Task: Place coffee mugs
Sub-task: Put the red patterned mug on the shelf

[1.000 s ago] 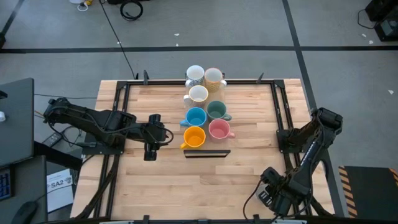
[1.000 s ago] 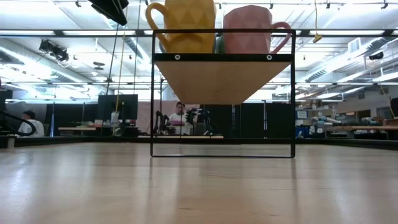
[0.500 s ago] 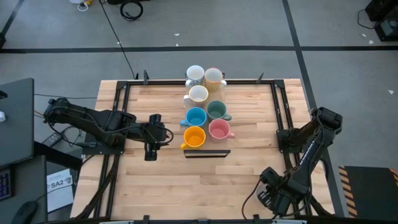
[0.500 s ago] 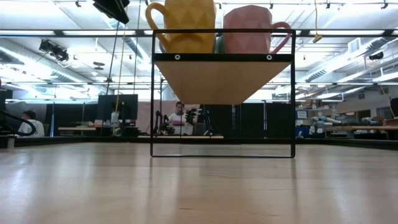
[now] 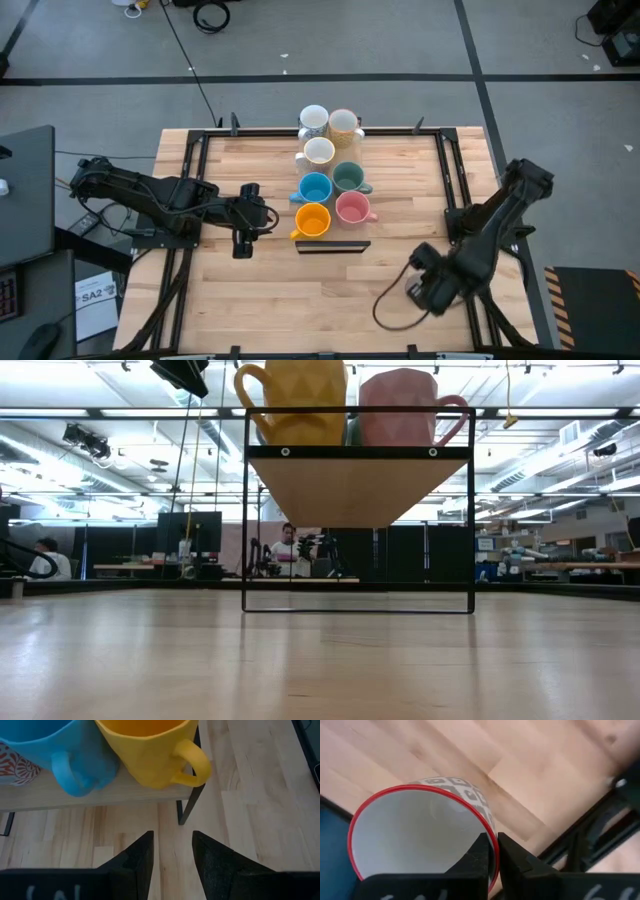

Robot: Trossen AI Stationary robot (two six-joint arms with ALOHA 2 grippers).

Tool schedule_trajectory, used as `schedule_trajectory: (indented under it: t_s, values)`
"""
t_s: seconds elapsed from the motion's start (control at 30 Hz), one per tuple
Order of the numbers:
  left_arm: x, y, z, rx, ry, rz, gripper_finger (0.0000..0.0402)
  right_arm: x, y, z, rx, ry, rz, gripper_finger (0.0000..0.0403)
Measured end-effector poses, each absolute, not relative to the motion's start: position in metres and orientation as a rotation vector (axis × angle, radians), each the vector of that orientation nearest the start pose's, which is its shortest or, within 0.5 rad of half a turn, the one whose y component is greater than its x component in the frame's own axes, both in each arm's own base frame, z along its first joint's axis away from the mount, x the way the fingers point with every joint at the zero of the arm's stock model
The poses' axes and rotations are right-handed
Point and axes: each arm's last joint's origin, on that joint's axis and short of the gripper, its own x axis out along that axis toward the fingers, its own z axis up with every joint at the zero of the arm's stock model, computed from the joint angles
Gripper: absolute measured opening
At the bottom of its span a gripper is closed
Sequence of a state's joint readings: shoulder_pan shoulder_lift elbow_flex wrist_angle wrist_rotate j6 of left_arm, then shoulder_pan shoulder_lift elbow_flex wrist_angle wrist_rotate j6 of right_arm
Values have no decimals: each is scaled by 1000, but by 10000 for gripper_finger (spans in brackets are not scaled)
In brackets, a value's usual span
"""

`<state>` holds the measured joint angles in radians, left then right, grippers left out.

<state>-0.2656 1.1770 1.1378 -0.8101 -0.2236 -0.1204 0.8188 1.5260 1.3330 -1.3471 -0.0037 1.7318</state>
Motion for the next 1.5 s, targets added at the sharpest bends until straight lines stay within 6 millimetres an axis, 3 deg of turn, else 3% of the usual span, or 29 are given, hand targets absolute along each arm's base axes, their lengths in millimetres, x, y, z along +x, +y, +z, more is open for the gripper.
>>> schedule_trajectory:
  t_s: [0.23,0.4,0.6,0.9,1.2,1.5]
  values:
    - [223,-54,326,92,824,10,141,171,134,339,733,1374,-717,31]
    - [223,-54,326,92,822,9,141,168,92,361,724,1187,-658,26]
    - [223,-54,326,91,818,9,141,157,46,377,691,1099,-654,27]
    - [223,-54,326,91,818,9,141,150,-10,384,584,1061,-720,27]
    - [223,-54,326,91,818,10,141,180,-66,382,499,985,-585,27]
    - [223,-54,326,91,818,10,141,199,-117,362,457,1076,-581,27]
